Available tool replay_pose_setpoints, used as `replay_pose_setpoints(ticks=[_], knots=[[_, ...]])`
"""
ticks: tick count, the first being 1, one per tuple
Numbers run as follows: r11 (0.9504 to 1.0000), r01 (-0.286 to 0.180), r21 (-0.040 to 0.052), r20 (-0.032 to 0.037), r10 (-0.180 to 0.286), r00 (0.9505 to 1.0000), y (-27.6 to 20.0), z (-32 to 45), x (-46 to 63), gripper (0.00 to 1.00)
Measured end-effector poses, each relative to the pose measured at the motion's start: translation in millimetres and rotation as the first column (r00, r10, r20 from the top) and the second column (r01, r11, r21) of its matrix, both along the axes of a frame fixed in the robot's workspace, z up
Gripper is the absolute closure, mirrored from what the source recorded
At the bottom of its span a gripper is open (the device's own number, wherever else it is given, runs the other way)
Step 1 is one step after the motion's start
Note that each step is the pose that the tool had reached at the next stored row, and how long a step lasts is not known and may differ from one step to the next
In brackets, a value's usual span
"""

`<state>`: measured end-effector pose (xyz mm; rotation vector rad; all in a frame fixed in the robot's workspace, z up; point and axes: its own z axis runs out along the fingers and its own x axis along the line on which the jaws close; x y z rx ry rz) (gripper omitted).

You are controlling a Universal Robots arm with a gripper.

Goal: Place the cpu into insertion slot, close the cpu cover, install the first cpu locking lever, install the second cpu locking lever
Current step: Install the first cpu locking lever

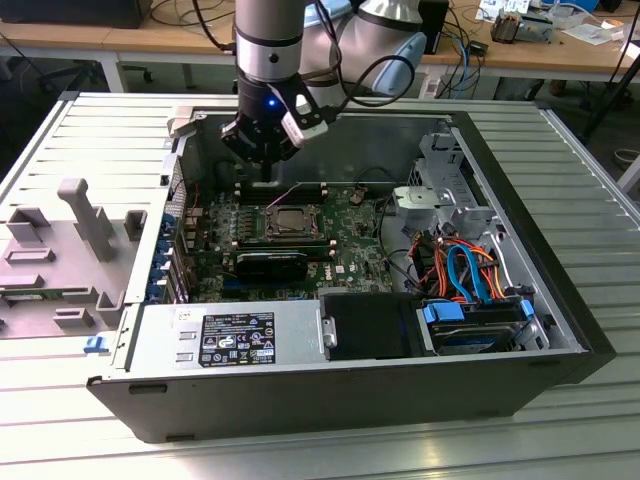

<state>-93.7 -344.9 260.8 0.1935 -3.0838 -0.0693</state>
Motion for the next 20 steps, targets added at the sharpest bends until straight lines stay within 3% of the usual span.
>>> replay_pose_setpoints(ticks=[20], knots=[[1.0000, 0.000, 0.0000, 0.0000, 0.000, 1.0000, 0.0, -2.6, 1.0, 0.89]])
